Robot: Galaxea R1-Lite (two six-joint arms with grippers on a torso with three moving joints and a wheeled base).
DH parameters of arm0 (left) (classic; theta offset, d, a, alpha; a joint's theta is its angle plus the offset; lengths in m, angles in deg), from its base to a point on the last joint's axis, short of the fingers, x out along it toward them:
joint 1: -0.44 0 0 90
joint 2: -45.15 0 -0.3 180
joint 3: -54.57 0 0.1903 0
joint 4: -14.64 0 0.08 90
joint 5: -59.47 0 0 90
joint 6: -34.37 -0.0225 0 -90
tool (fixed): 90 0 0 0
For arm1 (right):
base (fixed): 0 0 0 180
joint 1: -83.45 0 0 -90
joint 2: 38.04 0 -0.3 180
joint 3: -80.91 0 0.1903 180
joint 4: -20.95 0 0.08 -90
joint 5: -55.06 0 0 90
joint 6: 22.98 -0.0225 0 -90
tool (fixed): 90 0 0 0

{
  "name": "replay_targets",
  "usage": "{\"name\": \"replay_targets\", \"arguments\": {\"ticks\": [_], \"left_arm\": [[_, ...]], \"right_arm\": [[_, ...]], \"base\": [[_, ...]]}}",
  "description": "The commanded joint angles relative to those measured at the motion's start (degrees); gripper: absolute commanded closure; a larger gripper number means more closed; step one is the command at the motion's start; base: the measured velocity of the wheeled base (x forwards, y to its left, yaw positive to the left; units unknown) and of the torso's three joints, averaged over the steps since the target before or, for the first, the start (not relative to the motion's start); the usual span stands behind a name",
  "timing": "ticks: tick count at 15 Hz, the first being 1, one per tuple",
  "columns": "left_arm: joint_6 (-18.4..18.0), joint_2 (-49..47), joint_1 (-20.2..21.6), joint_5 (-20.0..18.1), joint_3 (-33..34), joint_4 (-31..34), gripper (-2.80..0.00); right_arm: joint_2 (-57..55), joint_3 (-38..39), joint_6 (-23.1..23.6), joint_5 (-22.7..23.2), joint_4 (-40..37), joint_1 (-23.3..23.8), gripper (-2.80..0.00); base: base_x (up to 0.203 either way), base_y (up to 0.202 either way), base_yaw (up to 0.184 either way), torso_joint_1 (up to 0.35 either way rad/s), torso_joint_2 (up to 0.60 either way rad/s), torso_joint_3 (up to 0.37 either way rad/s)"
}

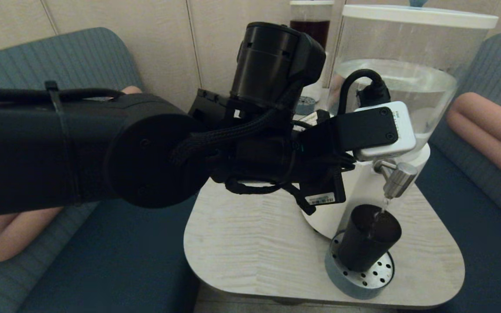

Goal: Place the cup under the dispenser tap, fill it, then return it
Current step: Turn off the faucet

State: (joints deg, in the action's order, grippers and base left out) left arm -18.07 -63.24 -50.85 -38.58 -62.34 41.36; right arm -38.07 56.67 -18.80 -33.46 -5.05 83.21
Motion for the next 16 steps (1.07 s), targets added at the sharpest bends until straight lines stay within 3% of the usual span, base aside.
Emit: {"name": "replay_targets", "arguments": {"ticks": [1, 6, 16], "left_arm": [[0.25, 1.15, -0.15, -2.25, 0.84, 0.11, 0.0], [5.34, 0.09, -0.65, -8.17, 1.12, 0.25, 0.0], [6.28, -4.19, -0.65, -9.95, -4.5, -0.35, 0.0]], "right_arm": [[0.2, 0.0, 0.04, 0.02, 0.0, -0.02, 0.0], [0.2, 0.0, 0.04, 0.02, 0.0, -0.02, 0.0], [0.2, 0.0, 0.04, 0.02, 0.0, -0.02, 0.0]], "base": [[0.0, 0.0, 0.0, 0.0, 0.0, 0.0], [0.0, 0.0, 0.0, 0.0, 0.0, 0.0], [0.0, 0.0, 0.0, 0.0, 0.0, 0.0]]}}
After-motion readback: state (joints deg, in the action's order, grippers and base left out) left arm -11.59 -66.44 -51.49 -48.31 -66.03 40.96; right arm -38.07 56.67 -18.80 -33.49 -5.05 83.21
